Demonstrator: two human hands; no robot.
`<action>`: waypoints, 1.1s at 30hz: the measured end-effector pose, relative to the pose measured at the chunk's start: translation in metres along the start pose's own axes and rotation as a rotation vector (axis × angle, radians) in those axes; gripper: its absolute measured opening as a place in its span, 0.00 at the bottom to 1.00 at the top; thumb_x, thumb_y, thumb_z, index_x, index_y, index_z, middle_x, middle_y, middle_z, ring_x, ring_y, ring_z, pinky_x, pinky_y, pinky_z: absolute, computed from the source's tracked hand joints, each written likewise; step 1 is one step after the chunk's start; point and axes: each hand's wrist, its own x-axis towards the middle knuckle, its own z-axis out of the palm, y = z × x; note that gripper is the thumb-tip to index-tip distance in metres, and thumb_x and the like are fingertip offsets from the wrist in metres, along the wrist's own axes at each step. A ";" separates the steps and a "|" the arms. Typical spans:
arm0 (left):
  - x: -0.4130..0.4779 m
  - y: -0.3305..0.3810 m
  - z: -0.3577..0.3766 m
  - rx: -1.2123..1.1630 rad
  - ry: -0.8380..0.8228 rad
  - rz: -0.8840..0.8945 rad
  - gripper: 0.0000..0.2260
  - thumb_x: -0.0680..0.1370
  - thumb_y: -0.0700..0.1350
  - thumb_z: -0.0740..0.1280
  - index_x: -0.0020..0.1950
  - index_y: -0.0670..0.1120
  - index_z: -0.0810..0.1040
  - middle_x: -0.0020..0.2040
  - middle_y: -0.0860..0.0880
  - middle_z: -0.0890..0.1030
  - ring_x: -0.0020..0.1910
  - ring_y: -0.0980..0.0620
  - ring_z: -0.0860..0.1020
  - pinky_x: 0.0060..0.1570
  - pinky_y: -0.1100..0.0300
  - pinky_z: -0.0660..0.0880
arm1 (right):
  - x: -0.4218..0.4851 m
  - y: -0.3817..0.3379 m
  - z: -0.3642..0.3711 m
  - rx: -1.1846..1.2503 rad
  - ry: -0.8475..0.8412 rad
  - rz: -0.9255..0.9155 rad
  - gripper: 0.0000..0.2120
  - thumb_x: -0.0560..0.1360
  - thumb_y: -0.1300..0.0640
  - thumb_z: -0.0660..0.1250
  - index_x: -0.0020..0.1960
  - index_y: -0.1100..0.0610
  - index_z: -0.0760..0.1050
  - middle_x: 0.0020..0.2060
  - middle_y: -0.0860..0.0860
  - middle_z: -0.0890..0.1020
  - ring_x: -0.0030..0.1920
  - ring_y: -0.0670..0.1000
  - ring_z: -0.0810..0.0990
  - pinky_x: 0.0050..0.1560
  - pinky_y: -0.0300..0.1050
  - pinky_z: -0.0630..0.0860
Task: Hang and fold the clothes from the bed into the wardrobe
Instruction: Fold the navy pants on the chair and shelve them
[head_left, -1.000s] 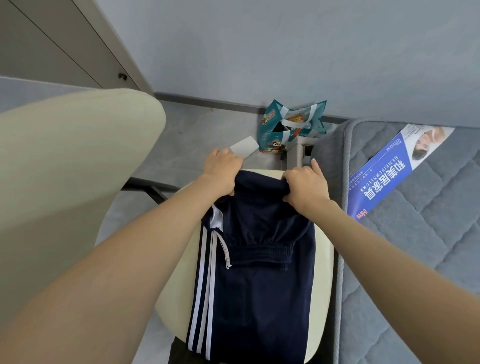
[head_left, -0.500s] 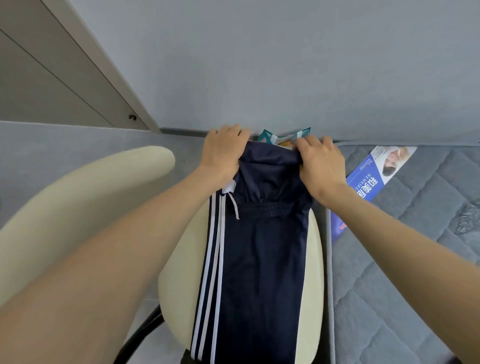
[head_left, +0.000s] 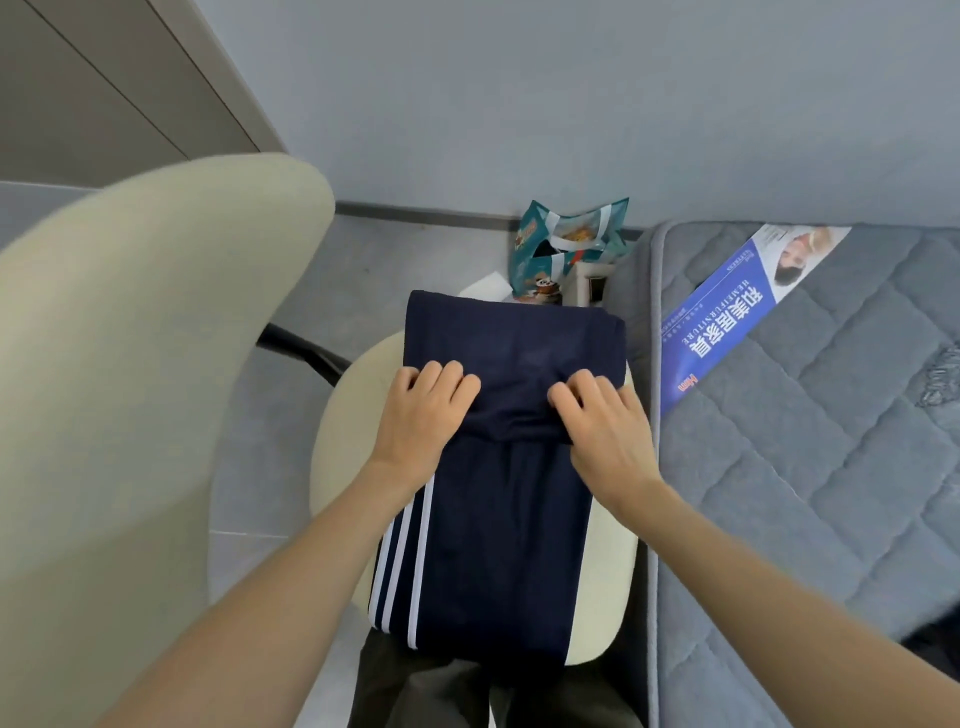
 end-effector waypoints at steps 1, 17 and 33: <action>-0.008 0.005 0.004 0.022 -0.051 -0.002 0.18 0.66 0.28 0.55 0.44 0.46 0.78 0.36 0.49 0.73 0.34 0.49 0.72 0.33 0.58 0.71 | -0.008 -0.003 0.006 -0.003 -0.031 -0.010 0.23 0.55 0.75 0.69 0.47 0.59 0.75 0.39 0.54 0.74 0.34 0.56 0.72 0.34 0.48 0.68; -0.050 0.030 0.033 -0.417 -0.098 -0.237 0.26 0.69 0.37 0.68 0.67 0.45 0.74 0.59 0.45 0.73 0.55 0.46 0.73 0.55 0.52 0.71 | -0.027 -0.021 0.032 0.411 -0.069 0.179 0.09 0.67 0.63 0.65 0.46 0.56 0.72 0.43 0.48 0.78 0.44 0.52 0.72 0.47 0.50 0.73; -0.002 0.028 0.106 -0.404 -0.253 -0.281 0.28 0.82 0.51 0.53 0.78 0.54 0.42 0.78 0.46 0.40 0.77 0.40 0.42 0.74 0.41 0.46 | 0.016 0.003 0.107 0.088 -0.183 0.027 0.30 0.82 0.41 0.49 0.79 0.49 0.47 0.79 0.51 0.48 0.78 0.56 0.43 0.77 0.54 0.43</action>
